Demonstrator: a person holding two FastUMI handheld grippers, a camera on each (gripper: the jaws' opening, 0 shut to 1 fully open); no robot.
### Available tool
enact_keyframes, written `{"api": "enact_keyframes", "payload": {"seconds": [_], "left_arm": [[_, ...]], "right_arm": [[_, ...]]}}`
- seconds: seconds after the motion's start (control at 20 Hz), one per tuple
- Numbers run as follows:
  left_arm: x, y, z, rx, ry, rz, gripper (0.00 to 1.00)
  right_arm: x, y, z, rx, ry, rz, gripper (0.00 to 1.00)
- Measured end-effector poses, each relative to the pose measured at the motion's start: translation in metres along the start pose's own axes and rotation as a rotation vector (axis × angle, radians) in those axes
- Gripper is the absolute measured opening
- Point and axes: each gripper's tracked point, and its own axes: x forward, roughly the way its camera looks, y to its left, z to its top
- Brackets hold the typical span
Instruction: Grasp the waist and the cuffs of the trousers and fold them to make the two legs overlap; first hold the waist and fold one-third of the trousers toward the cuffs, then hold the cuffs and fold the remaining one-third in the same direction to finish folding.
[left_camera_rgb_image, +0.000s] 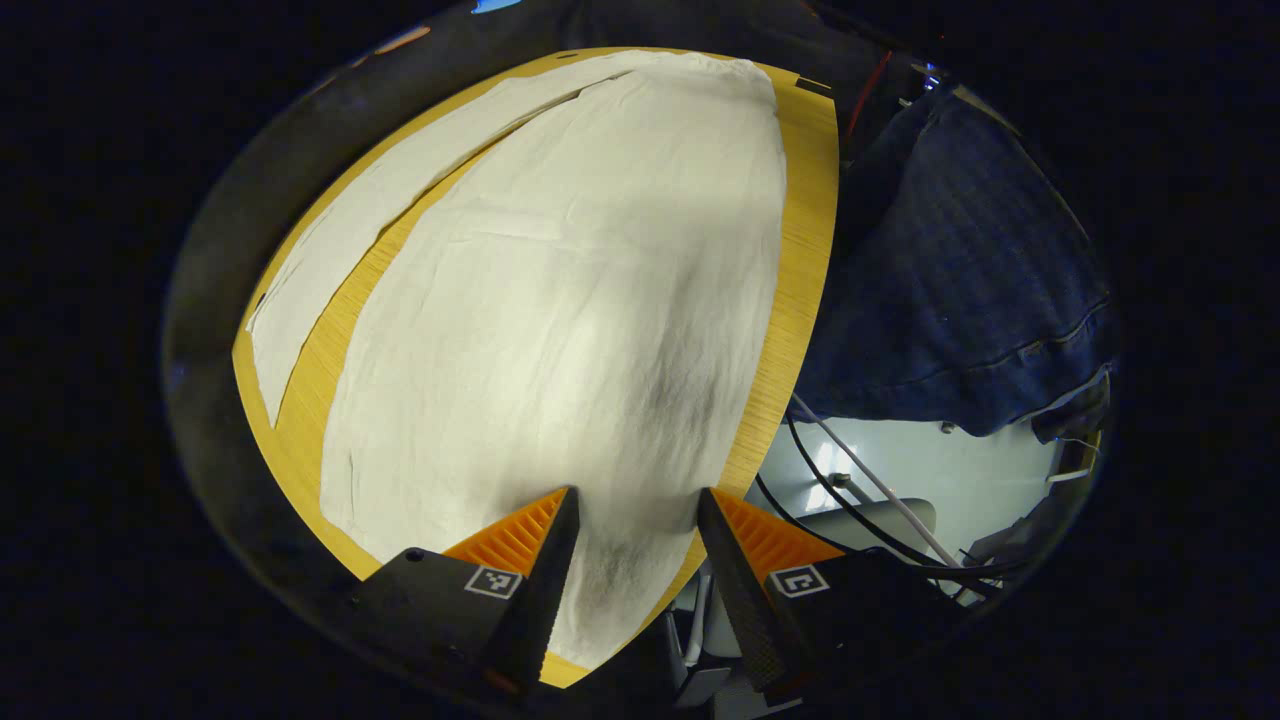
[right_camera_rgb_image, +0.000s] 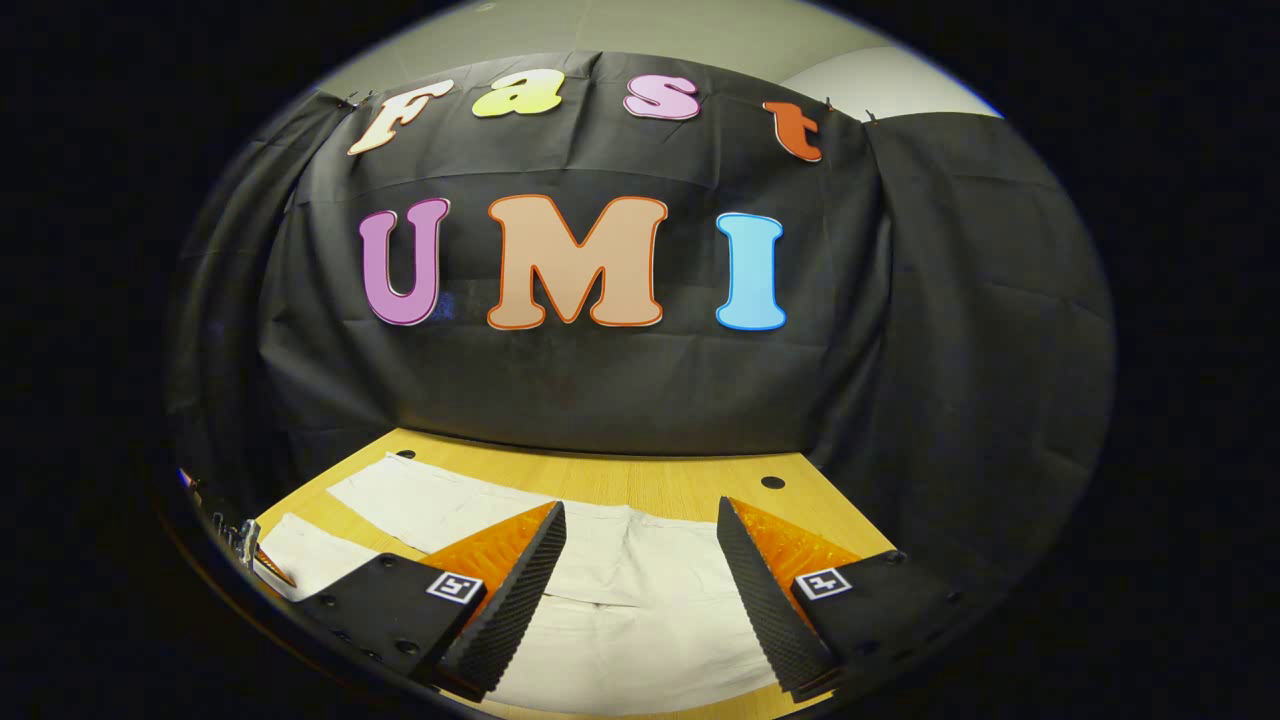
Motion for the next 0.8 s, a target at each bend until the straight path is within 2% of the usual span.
{"api": "enact_keyframes", "payload": {"seconds": [0.15,0.3,0.5,0.65,0.75,0.8], "left_arm": [[0.000,-0.002,-0.001,0.045,0.033,-0.011,0.75],[0.001,-0.001,-0.001,0.042,0.067,-0.011,0.74],[0.001,0.009,-0.002,0.025,0.120,-0.002,0.53],[-0.001,0.016,-0.001,0.027,0.144,0.004,0.27],[-0.001,0.020,-0.001,0.044,0.146,0.005,0.13],[-0.001,0.021,0.000,0.047,0.145,0.008,0.10]], "right_arm": [[0.006,-0.002,-0.005,-0.005,0.017,0.017,0.98],[0.013,-0.001,-0.009,-0.021,0.034,0.049,0.98],[0.019,0.001,-0.030,-0.066,0.083,0.097,0.99],[0.018,0.003,-0.047,-0.087,0.124,0.139,0.98],[0.016,0.002,-0.061,-0.132,0.154,0.173,0.98],[0.015,0.000,-0.070,-0.165,0.171,0.198,0.97]]}}
